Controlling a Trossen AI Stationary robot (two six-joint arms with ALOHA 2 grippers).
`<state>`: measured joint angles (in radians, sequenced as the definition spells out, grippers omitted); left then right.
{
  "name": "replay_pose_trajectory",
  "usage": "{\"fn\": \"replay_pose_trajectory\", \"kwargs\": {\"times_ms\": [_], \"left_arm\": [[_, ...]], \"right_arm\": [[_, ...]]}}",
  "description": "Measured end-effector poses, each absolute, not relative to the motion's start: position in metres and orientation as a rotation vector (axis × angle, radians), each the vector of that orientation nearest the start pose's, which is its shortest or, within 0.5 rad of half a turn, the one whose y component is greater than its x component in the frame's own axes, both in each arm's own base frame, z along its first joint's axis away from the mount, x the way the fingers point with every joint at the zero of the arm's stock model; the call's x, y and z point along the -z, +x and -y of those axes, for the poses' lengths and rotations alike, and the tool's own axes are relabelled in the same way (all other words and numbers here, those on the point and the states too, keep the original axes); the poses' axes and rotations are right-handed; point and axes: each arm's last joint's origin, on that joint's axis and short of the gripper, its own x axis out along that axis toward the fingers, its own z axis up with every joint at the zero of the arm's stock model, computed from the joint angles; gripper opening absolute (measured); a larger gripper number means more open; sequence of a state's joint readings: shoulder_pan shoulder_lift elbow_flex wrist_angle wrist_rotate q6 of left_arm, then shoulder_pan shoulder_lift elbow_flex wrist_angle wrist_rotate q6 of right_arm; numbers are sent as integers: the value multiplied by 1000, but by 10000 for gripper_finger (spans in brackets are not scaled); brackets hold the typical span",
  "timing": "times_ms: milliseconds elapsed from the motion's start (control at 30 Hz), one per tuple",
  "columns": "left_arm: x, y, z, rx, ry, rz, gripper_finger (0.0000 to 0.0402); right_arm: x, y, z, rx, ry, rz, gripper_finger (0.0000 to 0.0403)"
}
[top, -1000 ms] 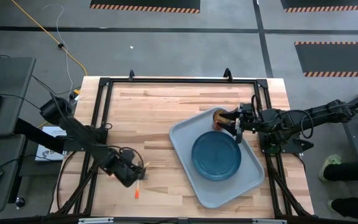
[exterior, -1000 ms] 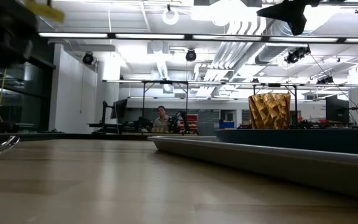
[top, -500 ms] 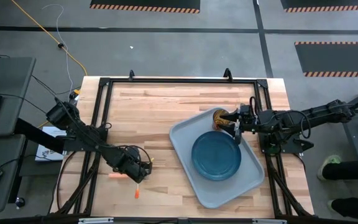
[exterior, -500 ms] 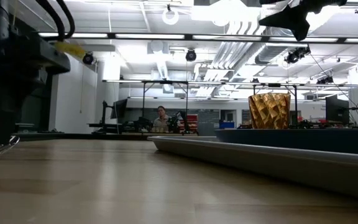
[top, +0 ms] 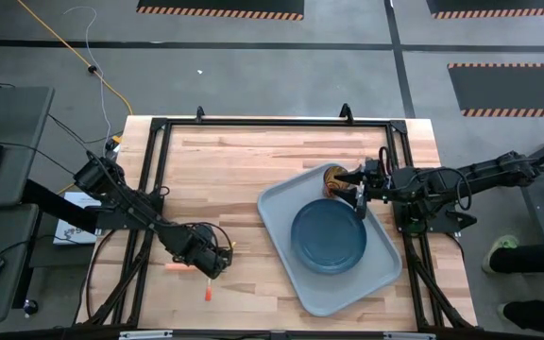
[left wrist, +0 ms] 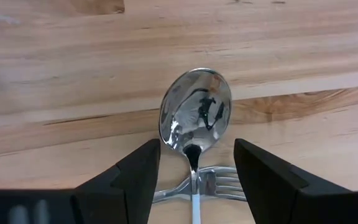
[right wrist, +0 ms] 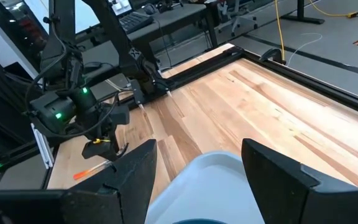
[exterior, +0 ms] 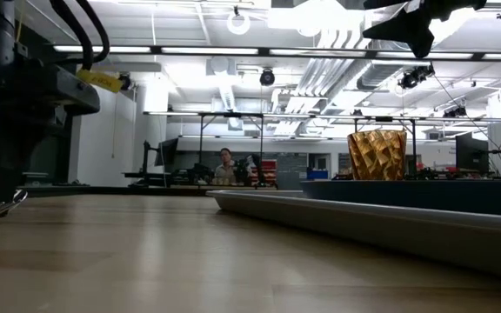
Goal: Pick and place plate/cup/fork/spoon on tray
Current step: Put the orange spoon on the gray serving tray to the left of the blue plate
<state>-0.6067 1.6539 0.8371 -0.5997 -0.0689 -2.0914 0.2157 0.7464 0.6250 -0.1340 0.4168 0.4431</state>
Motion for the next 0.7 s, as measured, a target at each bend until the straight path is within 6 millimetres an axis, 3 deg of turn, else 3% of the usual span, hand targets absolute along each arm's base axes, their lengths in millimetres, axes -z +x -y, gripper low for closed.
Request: {"fn": "replay_pose_trajectory", "kwargs": {"times_ms": [267, 700], "left_arm": [[-133, 221, 151, -1026, -1231, -1131, 191], [-136, 217, 148, -1030, -1198, -1129, 79]], "right_arm": [[-289, 166, -24, 250, 344, -196, 227], [-289, 166, -24, 249, 345, -196, 227]]}}
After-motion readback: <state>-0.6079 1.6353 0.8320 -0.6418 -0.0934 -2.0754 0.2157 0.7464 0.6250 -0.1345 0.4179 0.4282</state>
